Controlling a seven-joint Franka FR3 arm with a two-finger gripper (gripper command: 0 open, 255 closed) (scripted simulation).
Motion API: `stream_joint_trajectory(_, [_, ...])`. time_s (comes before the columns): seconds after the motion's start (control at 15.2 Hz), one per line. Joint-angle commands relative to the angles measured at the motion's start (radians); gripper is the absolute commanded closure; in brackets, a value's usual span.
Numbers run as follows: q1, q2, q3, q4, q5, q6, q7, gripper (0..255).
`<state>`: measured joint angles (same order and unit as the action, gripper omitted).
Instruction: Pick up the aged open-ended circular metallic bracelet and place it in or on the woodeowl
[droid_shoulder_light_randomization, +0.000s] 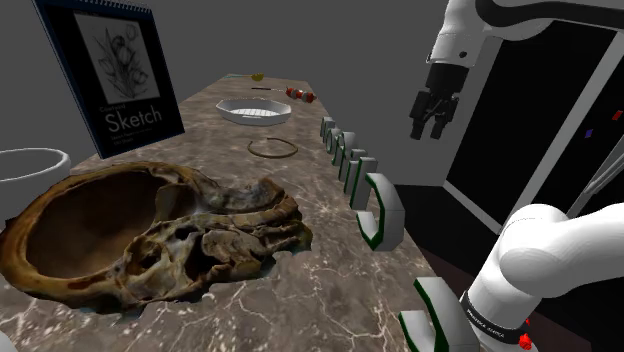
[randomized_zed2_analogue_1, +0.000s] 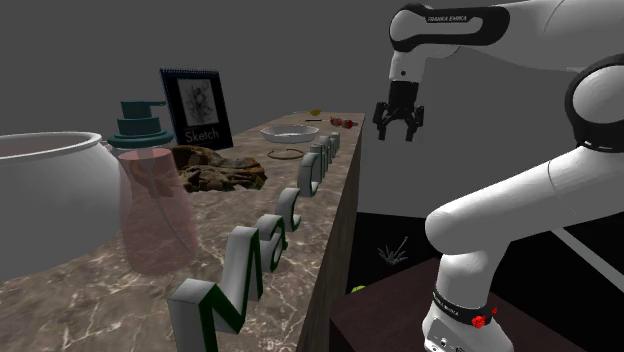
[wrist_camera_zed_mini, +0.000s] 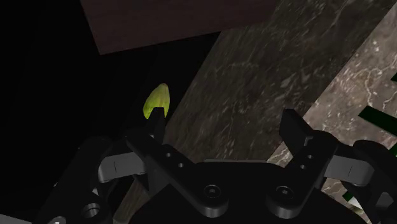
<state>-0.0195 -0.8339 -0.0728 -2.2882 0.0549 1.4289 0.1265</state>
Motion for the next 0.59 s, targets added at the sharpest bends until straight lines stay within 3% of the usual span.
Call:
stream_joint_trajectory(0.0, [0.0, 0.0, 0.0, 0.0, 0.0, 0.0, 0.0, 0])
stream_joint_trajectory(0.53, [0.055, 0.292, 0.055, 0.161, 0.021, 0.127, -0.01, 0])
